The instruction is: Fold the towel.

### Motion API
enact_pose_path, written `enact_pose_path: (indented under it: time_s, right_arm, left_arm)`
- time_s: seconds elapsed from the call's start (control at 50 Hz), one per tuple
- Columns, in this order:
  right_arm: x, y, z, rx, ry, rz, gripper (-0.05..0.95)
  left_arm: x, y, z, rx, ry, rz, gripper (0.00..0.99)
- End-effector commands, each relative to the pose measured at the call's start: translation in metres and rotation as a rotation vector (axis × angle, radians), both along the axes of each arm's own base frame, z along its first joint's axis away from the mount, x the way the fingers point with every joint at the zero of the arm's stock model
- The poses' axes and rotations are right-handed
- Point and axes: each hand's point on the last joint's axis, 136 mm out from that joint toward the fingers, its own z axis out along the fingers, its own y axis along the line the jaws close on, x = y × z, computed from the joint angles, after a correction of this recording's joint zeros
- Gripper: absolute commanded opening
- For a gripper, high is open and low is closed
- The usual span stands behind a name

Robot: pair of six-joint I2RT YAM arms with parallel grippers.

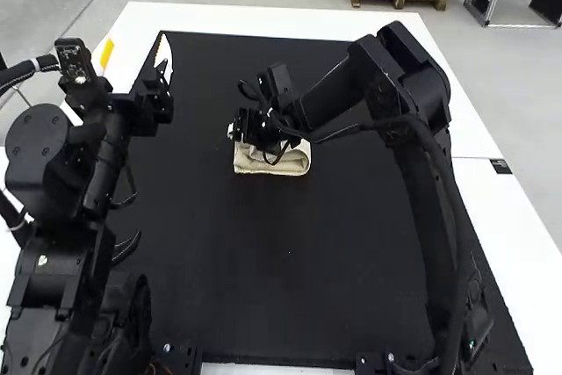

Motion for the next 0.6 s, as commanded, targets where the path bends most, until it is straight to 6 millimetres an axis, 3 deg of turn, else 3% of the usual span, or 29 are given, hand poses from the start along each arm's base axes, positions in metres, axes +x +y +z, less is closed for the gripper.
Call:
enact_pose_path:
  time_s: [0.0, 0.44, 0.5, 0.58]
  right_arm:
    - [0.003, 0.016, 0.049, 0.069, -0.054, 0.006, 0.91]
    - [0.017, 0.003, 0.139, 0.169, -0.13, -0.019, 0.9]
    - [0.018, 0.0, 0.146, 0.167, -0.13, -0.023, 0.78]
    - [0.022, -0.012, 0.144, 0.138, -0.119, -0.036, 0.45]
  left_arm:
    - [-0.003, -0.001, 0.003, -0.007, -0.016, -0.007, 0.967]
    - [-0.002, -0.001, 0.001, -0.006, -0.01, -0.008, 0.967]
    - [-0.003, -0.001, 0.002, -0.006, -0.01, -0.008, 0.967]
    - [-0.002, -0.001, 0.001, -0.004, -0.007, -0.007, 0.967]
